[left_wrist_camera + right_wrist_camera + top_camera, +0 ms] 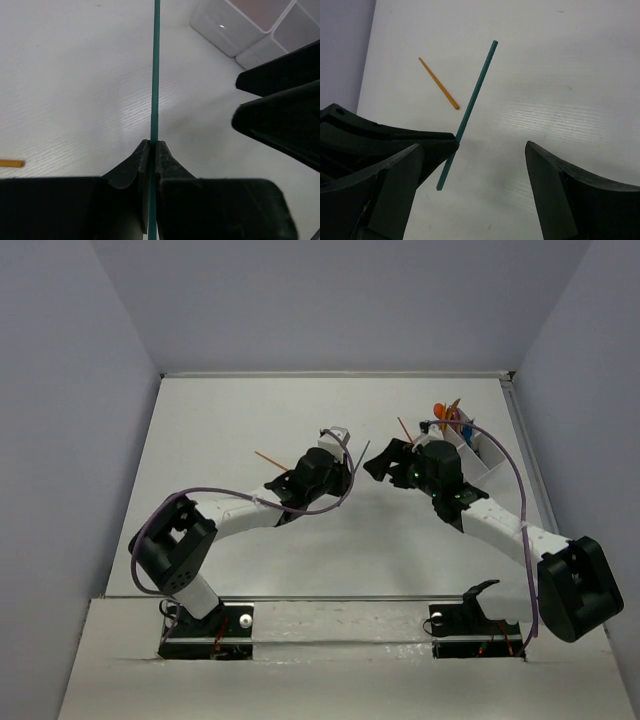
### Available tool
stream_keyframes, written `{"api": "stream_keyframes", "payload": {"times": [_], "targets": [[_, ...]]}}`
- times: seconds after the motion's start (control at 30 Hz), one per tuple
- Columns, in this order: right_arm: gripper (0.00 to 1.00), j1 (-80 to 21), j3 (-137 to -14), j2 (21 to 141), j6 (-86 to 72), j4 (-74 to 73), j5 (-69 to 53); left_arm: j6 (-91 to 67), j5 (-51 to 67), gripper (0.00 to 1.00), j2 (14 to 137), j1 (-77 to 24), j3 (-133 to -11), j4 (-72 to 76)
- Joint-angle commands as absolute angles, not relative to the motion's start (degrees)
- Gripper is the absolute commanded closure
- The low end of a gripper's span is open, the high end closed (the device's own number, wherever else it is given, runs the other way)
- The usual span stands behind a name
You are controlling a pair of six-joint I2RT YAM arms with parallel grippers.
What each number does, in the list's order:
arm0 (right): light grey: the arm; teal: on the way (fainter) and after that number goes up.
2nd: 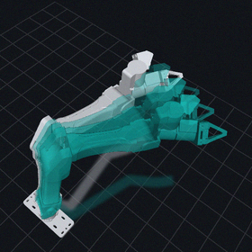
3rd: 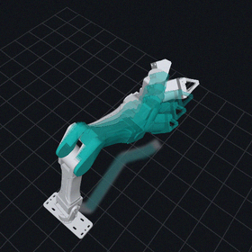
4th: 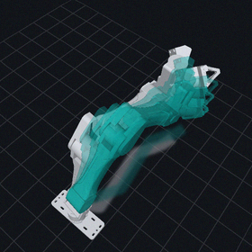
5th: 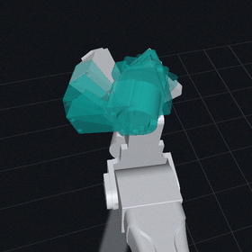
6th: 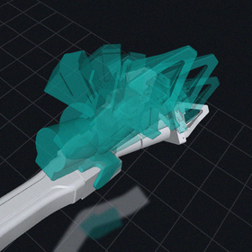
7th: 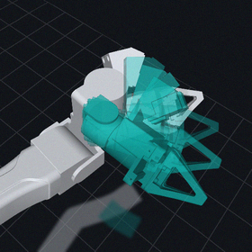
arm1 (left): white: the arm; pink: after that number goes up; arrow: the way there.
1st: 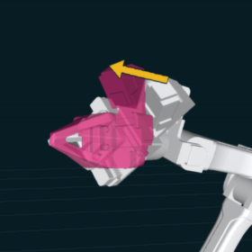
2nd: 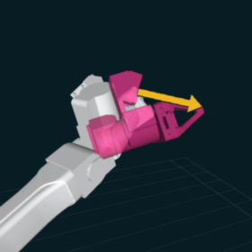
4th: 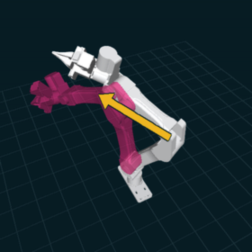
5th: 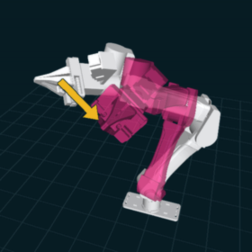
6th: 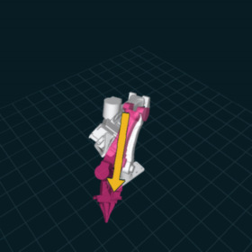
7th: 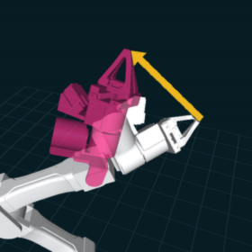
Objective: Sort the eating utensils into containers
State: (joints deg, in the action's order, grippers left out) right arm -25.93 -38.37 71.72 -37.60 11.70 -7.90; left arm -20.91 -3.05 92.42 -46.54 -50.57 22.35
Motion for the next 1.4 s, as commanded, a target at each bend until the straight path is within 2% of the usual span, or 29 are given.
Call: {"api": "stream_keyframes", "payload": {"times": [0.0,0.17,0.2,0.53,0.7,0.73,0.8,0.83,0.87,0.93,0.97,1.0,1.03,1.07,1.1,1.17,1.27,1.37], "targets": [[0.14,-26.5,-38.5,71.0,-38.7,15.6,-6.4,-23.2,-0.4,1.00,87.6,-48.2,-49.2,28.4],[0.24,-26.5,-39.5,71.7,-38.8,16.0,-6.7,-23.2,3.2,1.00,86.2,-48.8,-48.6,29.8],[0.30,-26.5,-39.7,71.9,-38.8,16.1,-6.7,-23.2,3.5,1.00,86.0,-48.8,-48.2,30.5],[0.44,-26.5,-39.9,73.7,-40.1,18.1,-7.7,-22.7,7.8,1.00,85.6,-50.4,-47.0,33.8],[0.63,-26.5,-39.8,73.2,-39.9,17.8,-6.9,-22.2,8.2,1.00,85.0,-51.0,-47.1,34.3],[0.73,-26.5,-39.8,72.8,-39.9,17.6,-6.8,-22.1,8.2,1.00,84.9,-51.0,-47.2,34.1],[0.85,-26.5,-39.7,72.2,-39.7,17.2,-6.0,-21.7,8.1,1.00,85.0,-51.0,-47.4,33.8],[0.99,-26.5,-39.8,72.0,-39.6,17.0,-5.6,-21.6,7.9,1.00,85.0,-51.0,-47.5,33.8],[1.00,-26.5,-40.0,71.5,-39.1,16.1,-4.7,-21.5,7.7,1.00,85.0,-51.0,-47.5,33.8],[1.00,-26.5,-40.4,70.7,-38.5,15.5,-3.4,-21.4,7.3,0.89,84.6,-51.5,-47.1,33.8],[1.00,-26.5,-41.0,70.0,-38.0,13.6,-1.5,-21.3,6.9,0.74,84.4,-51.5,-46.9,33.8],[1.00,-26.5,-42.1,69.6,-37.0,12.8,-0.6,-20.7,6.6,0.66,83.8,-51.5,-46.9,33.1],[1.00,-26.5,-42.8,68.9,-36.5,11.3,1.5,-20.4,5.5,0.50,83.3,-51.5,-46.8,32.7],[1.00,-26.5,-43.6,68.9,-36.0,10.6,1.5,-20.1,5.5,0.50,82.9,-51.5,-46.8,32.2],[1.00,-26.5,-44.5,68.6,-34.7,9.9,3.1,-19.7,4.5,0.38,81.7,-51.5,-46.1,31.6],[1.00,-26.5,-47.0,68.6,-32.4,8.4,6.7,-19.2,2.9,0.26,79.5,-51.5,-45.1,30.9],[1.00,-26.5,-50.5,69.5,-28.0,7.0,12.0,-17.9,0.5,0.18,76.1,-51.5,-43.9,29.2],[1.00,-25.8,-53.9,71.1,-22.1,7.0,17.7,-16.6,-4.6,0.16,73.2,-51.5,-42.6,26.7]]}}
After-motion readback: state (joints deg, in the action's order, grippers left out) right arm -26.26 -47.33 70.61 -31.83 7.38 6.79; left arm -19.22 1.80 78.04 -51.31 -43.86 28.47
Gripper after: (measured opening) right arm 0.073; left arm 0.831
